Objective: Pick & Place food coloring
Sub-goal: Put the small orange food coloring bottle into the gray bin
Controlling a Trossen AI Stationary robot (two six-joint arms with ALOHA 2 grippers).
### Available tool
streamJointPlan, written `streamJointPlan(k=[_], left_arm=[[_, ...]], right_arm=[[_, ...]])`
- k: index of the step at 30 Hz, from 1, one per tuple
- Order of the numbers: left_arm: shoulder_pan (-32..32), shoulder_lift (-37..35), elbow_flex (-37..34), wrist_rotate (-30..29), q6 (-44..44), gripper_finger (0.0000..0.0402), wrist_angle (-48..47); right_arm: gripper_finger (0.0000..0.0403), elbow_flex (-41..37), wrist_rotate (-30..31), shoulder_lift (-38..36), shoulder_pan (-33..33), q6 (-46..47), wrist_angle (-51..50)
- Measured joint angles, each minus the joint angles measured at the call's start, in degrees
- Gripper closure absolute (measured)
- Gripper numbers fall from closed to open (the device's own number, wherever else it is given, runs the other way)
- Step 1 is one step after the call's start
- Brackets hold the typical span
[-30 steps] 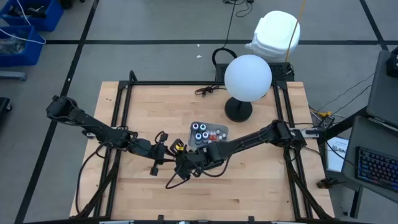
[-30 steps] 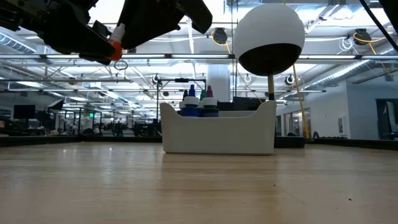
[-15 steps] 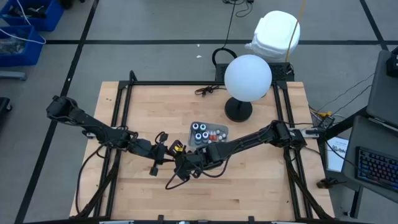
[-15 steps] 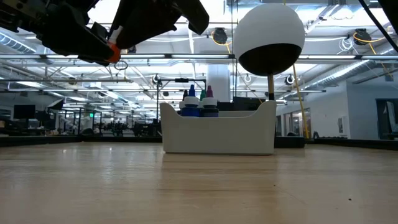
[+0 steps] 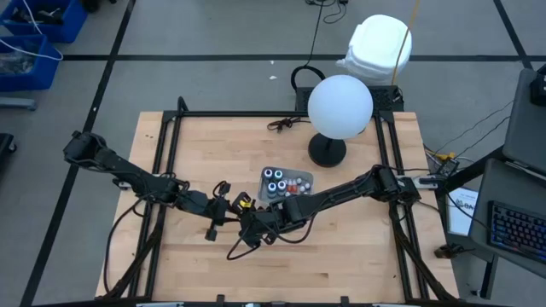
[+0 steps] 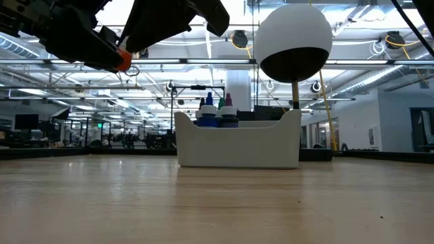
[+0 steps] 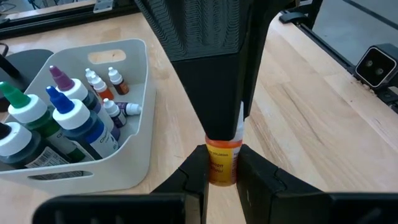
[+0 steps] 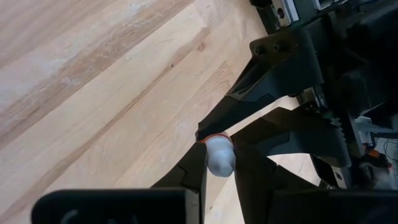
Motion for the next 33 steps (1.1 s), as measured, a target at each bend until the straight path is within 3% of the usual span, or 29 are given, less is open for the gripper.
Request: streamJointPlan(k=[7, 16, 21, 27, 30, 33], left_arm=[[0.0, 0.0, 0.0, 0.0, 0.3, 0.0321, 0.3], [-1.4, -0.1, 0.0, 0.1, -0.4, 0.0167, 0.0], [-3.2, -0.1, 0.0, 0.0, -4.1, 0.0109, -7.5], [-6.6, 0.0, -2.5, -1.5, -6.8, 0.0111, -8.1], [-8.2, 0.0, -3.4, -3.2, -5.9, 0.0131, -4.4], [-10.3, 0.0, -4.3, -5.9, -2.2, 0.0167, -1.5]], right_arm=[[0.0356, 0.0, 0.0, -0.2, 0.1, 1.9, -0.9], [0.0358, 0.0, 0.0, -2.6, 0.9, 9.2, -9.4], [0.0358, 0.0, 0.0, -5.3, 0.9, 16.2, -19.8], [0.0359, 0.0, 0.0, -7.8, -0.5, 24.0, -31.8], [0.0358, 0.0, -0.3, -8.4, -1.8, 26.3, -35.3], [0.0358, 0.0, -4.4, -8.7, -3.7, 28.7, -36.7]])
